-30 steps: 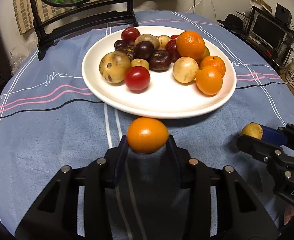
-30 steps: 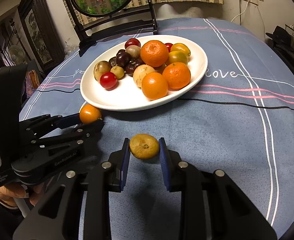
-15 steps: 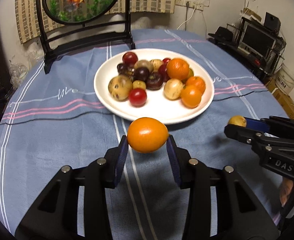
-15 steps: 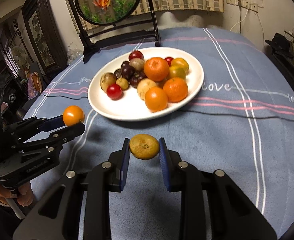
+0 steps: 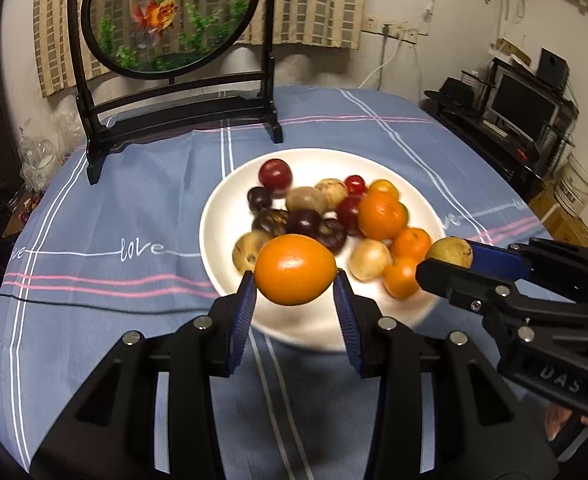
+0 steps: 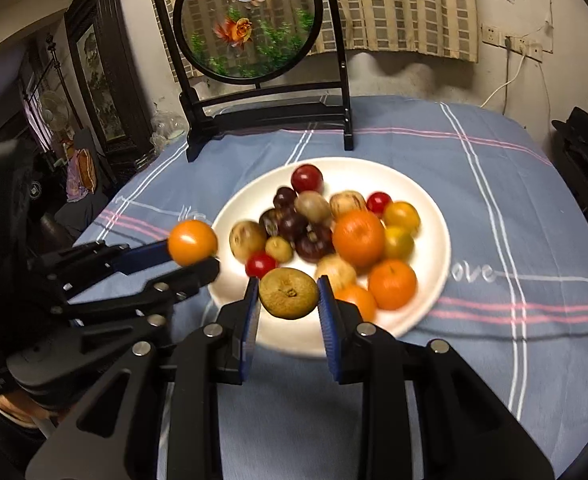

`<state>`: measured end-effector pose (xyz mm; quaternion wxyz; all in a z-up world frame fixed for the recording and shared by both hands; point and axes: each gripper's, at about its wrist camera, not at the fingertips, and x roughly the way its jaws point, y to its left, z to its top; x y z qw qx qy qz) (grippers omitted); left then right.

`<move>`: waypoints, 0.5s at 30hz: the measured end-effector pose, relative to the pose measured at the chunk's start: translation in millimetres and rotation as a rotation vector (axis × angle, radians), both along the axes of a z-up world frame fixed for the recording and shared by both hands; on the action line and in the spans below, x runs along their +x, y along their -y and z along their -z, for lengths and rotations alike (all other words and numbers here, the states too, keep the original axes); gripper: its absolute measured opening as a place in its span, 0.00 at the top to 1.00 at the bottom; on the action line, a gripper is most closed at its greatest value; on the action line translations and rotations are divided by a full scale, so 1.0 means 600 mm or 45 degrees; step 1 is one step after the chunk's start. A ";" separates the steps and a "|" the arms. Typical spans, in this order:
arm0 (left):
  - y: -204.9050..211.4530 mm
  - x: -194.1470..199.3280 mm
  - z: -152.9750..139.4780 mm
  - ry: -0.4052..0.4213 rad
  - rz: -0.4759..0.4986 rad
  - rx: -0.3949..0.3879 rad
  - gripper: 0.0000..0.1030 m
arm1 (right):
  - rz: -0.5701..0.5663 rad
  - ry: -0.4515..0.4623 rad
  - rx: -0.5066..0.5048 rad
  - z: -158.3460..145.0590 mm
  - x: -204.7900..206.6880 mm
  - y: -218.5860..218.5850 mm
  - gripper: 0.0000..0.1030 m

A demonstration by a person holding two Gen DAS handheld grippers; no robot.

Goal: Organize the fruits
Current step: 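Carry the yellow fruit and orange tomato onto the white plate and release both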

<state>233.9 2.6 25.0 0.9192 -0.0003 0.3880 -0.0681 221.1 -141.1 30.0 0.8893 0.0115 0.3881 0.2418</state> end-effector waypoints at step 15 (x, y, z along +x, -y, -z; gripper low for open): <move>-0.016 0.129 0.028 -0.066 -0.035 -0.007 0.55 | -0.022 -0.129 -0.062 0.069 0.071 -0.047 0.69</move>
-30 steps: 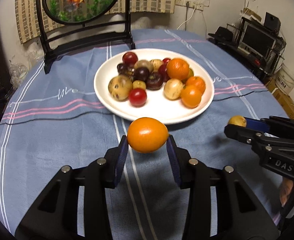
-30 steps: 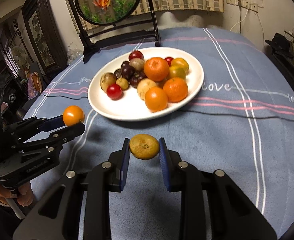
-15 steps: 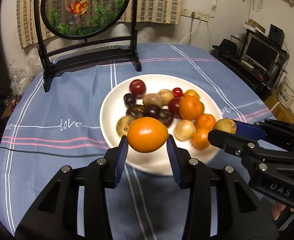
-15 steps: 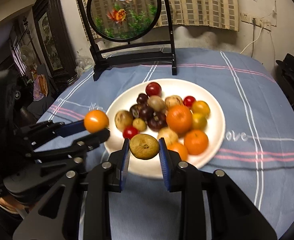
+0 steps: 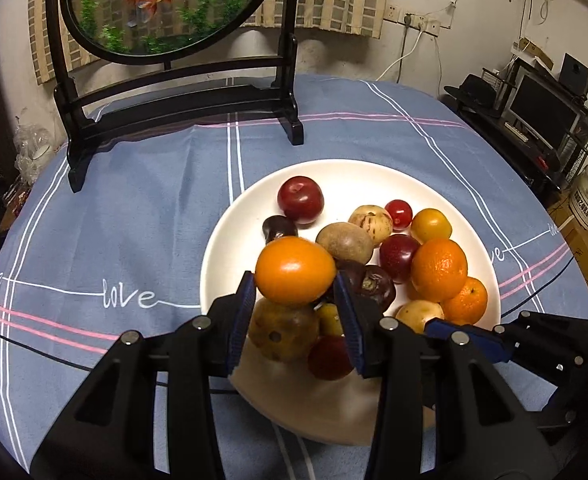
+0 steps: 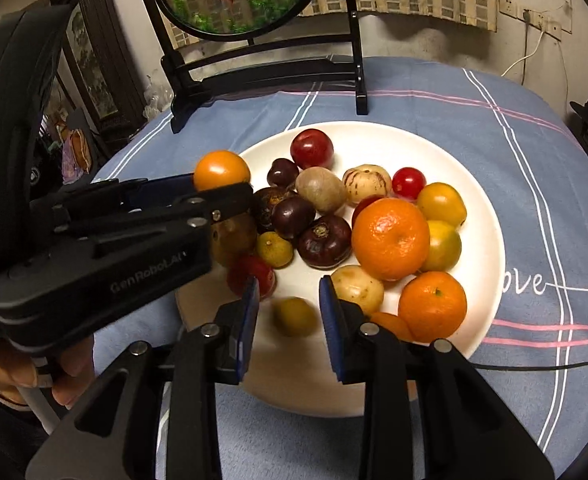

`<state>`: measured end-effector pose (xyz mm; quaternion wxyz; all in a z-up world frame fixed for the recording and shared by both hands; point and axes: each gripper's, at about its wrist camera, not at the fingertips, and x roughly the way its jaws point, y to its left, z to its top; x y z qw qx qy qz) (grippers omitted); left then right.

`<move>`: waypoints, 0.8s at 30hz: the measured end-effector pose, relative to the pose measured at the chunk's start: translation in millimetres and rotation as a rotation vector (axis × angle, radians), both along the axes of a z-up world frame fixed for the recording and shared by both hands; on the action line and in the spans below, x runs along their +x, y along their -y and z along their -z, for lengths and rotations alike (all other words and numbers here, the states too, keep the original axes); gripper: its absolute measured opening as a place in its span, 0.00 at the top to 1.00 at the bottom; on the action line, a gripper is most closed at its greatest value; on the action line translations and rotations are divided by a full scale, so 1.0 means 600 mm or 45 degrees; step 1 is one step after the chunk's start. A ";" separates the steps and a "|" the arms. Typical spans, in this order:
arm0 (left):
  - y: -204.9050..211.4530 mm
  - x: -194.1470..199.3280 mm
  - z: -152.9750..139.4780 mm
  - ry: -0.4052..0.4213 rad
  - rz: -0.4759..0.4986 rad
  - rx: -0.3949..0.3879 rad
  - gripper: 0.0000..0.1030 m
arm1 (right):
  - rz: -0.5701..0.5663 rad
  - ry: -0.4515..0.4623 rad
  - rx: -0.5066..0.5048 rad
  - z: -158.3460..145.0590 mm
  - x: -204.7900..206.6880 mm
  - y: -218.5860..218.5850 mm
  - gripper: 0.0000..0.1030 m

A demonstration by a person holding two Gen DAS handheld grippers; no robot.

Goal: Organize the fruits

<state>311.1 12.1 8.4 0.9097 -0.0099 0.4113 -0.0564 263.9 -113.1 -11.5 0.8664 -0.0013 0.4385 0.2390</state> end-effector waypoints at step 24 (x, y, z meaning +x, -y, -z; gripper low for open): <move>0.029 -0.175 -0.019 0.113 -0.037 0.089 0.15 | 0.132 0.048 -0.057 -0.005 -0.120 0.074 0.38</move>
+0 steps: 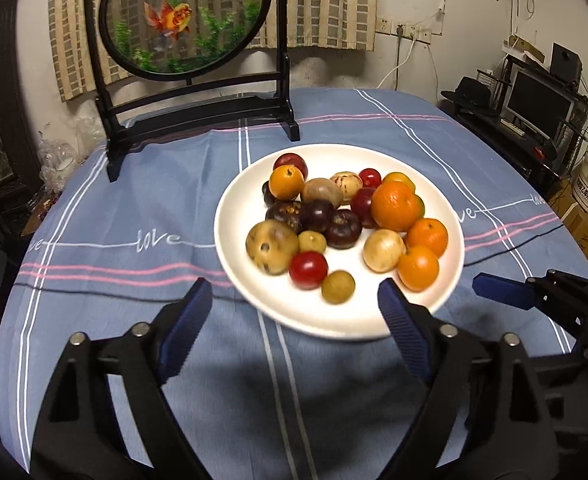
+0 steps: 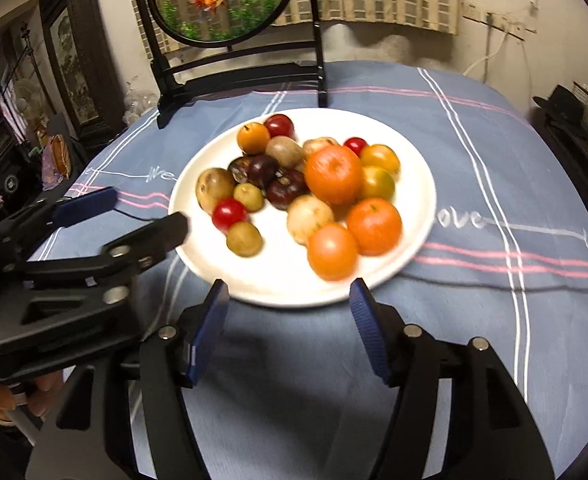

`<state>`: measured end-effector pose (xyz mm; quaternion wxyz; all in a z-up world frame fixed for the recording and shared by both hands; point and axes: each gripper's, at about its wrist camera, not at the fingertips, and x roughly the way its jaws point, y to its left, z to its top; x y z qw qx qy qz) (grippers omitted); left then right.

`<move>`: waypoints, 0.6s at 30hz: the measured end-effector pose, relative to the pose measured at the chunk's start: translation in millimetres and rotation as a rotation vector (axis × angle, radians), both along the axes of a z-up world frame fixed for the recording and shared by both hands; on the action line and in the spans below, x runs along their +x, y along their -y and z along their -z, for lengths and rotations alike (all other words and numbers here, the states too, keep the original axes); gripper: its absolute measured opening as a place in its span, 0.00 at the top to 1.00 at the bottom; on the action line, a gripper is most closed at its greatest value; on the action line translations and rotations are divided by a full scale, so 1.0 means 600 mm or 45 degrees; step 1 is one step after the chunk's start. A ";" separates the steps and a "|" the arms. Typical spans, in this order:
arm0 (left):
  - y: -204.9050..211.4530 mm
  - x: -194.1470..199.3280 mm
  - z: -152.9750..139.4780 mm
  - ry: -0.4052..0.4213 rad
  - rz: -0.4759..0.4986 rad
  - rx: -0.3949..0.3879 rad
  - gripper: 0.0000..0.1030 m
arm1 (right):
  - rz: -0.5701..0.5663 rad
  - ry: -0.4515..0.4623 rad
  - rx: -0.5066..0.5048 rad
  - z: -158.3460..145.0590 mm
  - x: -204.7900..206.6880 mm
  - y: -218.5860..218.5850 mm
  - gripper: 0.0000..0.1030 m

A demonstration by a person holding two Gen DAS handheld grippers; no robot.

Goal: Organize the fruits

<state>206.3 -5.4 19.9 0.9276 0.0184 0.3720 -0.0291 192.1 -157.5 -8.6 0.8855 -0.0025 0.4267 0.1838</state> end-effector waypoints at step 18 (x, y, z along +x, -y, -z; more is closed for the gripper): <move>-0.032 -0.092 0.027 -0.038 -0.105 -0.024 0.06 | 0.147 -0.012 -0.100 0.027 -0.067 0.085 0.34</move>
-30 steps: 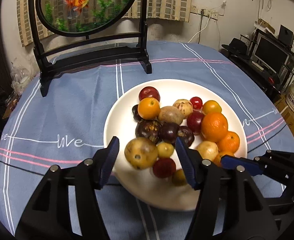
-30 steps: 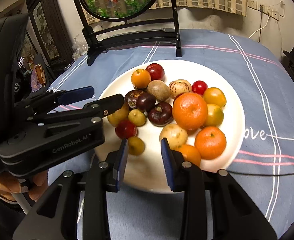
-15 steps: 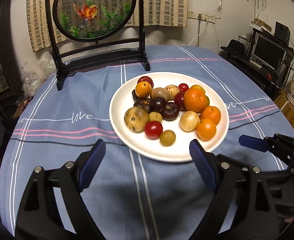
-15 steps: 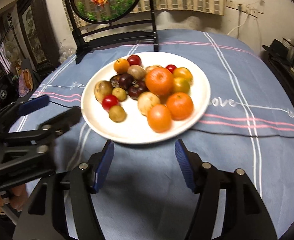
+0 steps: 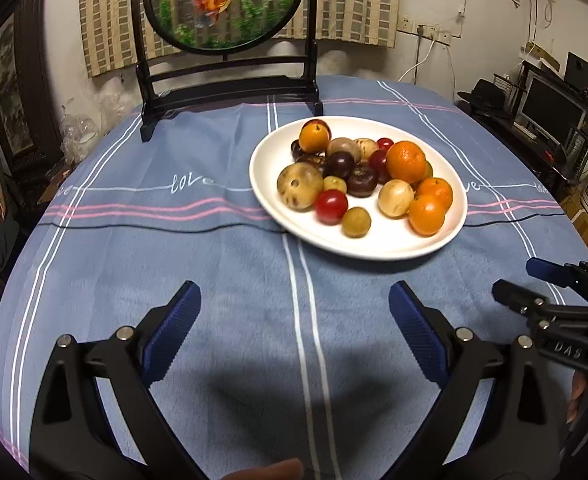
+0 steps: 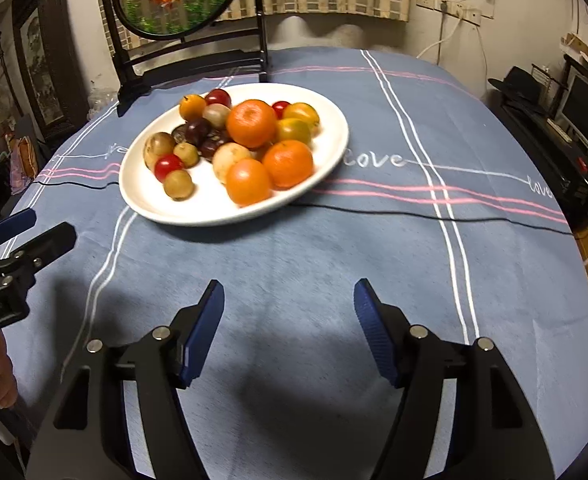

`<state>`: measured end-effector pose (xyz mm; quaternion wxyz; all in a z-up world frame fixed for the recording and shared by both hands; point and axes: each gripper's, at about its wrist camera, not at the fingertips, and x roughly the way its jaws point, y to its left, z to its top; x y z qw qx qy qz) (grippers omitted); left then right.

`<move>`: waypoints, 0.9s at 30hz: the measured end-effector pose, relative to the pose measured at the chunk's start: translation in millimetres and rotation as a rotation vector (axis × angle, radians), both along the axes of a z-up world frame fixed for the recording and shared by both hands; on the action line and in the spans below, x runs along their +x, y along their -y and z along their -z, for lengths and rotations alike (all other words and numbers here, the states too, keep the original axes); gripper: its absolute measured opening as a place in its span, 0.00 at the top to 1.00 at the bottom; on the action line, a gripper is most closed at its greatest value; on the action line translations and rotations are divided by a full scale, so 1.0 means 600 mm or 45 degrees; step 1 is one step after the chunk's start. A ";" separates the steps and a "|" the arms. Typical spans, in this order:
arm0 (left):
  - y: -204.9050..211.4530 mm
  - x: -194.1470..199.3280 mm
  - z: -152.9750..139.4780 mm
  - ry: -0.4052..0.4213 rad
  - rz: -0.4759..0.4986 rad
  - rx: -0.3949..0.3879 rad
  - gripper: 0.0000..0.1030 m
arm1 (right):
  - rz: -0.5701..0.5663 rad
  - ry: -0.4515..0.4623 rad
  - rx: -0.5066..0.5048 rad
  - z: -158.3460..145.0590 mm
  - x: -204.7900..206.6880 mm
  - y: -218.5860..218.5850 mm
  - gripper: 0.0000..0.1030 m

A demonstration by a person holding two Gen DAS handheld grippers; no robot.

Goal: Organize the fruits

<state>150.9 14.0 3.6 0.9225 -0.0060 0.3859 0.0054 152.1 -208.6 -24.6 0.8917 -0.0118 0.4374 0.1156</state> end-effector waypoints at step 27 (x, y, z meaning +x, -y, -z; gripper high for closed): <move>-0.009 -0.014 0.025 -0.046 -0.003 0.011 0.03 | 0.091 -0.037 -0.071 0.029 0.003 0.051 0.34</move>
